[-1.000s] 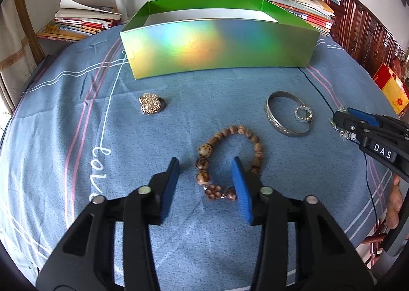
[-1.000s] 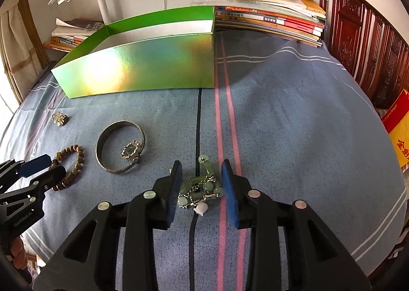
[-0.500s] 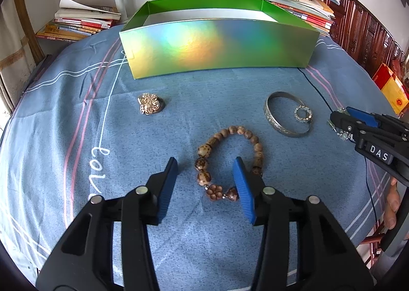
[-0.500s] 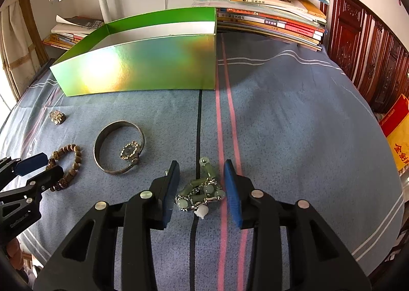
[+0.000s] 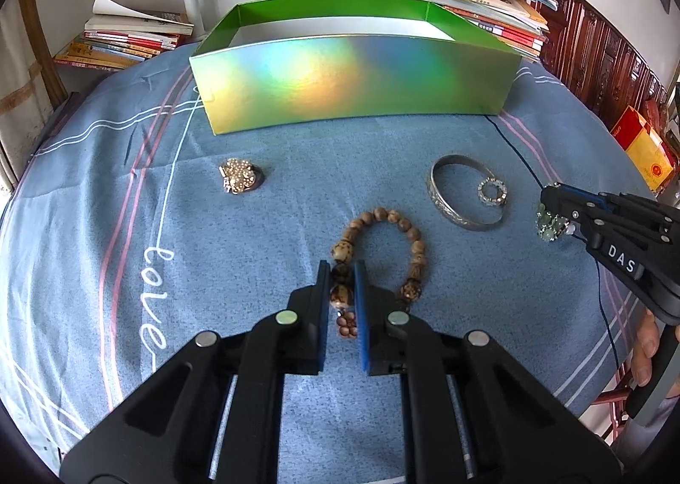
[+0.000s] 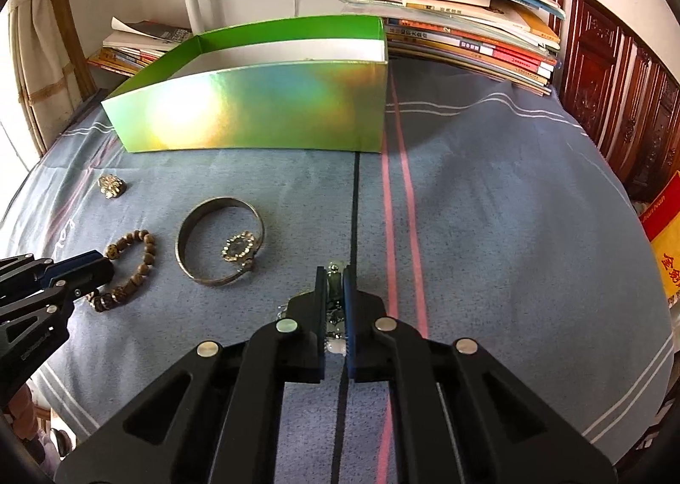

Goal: Organize jewelry
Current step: 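Carry the pendant and wooden bracelet into the green box and open both tools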

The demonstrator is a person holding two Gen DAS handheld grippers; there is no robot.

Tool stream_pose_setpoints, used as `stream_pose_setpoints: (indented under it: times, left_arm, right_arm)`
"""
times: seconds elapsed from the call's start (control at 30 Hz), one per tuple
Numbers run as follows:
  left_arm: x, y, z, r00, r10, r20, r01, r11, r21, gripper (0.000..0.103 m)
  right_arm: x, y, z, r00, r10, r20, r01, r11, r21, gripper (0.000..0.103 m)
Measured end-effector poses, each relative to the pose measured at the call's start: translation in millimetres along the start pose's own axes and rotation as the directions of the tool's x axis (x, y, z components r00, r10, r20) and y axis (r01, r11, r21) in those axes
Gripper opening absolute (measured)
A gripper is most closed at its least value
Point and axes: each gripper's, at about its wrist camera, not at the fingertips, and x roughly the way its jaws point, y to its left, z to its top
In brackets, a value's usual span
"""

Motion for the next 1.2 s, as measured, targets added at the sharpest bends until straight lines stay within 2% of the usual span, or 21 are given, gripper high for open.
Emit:
stream_pose_setpoints:
  times: [0.2,0.47,0.67,0.77,0.87,0.93,1.07,1.2]
  left_arm:
    - [-17,6,6,0.999,0.008,0.044,-0.007,1.0,-0.015,0.011]
    - [-59,14,32,0.989,0.012,0.149,-0.01,1.0,-0.017,0.011]
    - [-89,22,70,0.97,0.032,0.241,-0.029,0.999,-0.014,0.011]
    - [-98,27,101,0.956,0.039,0.29,-0.036,0.999,-0.014,0.011]
    - [-90,32,135,0.949,0.059,0.309,-0.055,0.998,-0.021,0.011]
    - [-76,37,154,0.95,0.072,0.304,-0.065,0.997,-0.034,0.011]
    - [-33,47,177,0.969,0.061,0.239,-0.049,0.997,-0.057,0.011]
    - [2,52,179,0.981,0.06,0.182,-0.047,0.996,-0.072,0.011]
  right_arm:
    - [-26,-2,11,0.997,0.019,0.071,-0.02,1.0,0.011,0.007]
    - [-58,4,40,0.985,0.061,0.161,-0.061,0.998,-0.008,0.007]
    - [-77,14,75,0.966,0.096,0.24,-0.086,0.995,-0.051,0.007]
    - [-77,17,108,0.952,0.096,0.29,-0.083,0.995,-0.059,0.007]
    - [-60,19,135,0.954,0.107,0.281,-0.096,0.994,-0.052,0.007]
    - [-36,22,153,0.964,0.096,0.249,-0.088,0.995,-0.045,0.007]
    - [9,27,169,0.981,0.084,0.175,-0.08,0.996,-0.028,0.007]
    - [40,33,172,0.99,0.075,0.119,-0.072,0.997,-0.024,0.007]
